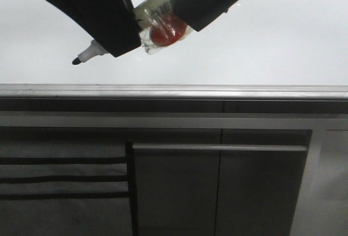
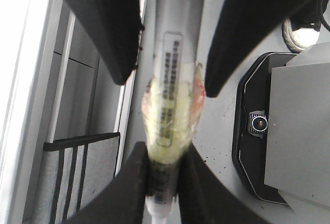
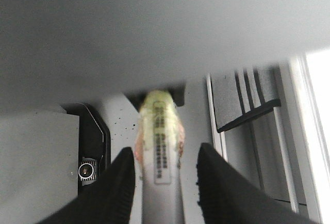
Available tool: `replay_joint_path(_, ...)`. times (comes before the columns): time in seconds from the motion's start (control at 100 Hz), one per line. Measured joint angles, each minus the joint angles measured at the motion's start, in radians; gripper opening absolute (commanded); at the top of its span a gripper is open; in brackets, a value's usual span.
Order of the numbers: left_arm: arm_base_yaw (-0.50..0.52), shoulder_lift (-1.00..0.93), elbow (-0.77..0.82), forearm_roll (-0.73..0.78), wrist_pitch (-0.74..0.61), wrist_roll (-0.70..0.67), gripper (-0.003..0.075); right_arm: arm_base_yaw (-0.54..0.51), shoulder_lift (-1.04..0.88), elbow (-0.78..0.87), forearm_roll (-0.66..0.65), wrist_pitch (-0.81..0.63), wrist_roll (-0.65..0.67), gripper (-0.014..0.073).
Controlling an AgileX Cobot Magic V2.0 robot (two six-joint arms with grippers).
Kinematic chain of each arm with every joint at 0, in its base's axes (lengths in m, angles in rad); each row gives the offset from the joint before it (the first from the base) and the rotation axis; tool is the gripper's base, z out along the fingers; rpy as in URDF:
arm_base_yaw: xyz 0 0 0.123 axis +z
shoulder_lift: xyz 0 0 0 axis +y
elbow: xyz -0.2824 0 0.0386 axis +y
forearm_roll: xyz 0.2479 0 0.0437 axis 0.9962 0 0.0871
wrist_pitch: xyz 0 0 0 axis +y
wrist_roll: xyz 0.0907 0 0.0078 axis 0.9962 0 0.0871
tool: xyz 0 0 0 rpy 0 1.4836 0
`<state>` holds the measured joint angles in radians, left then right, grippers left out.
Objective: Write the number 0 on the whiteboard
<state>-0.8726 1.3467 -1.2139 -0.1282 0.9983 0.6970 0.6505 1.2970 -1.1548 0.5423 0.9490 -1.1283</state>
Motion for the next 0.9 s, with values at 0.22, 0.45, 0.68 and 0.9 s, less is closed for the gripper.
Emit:
replay_joint_path(0.22, 0.0, 0.0, 0.0, 0.0, 0.004, 0.006, -0.002, 0.0, 0.0, 0.0, 0.0, 0.013, 0.0, -0.0013)
replay_joint_path(0.45, 0.0, 0.002, 0.0, 0.006, -0.004, 0.006, 0.0031, 0.0, 0.0, -0.002, 0.0, 0.017, 0.0, -0.0026)
replay_joint_path(0.68, 0.059, 0.0, 0.0, -0.005, -0.026, -0.079, 0.0426, -0.002, -0.011, -0.002, -0.001, -0.007, 0.02, -0.0026)
replay_joint_path(0.9, 0.17, -0.128, 0.068, -0.075, -0.215, -0.109, 0.0451, -0.139, -0.084, 0.014, 0.026, -0.015, 0.074, -0.0026)
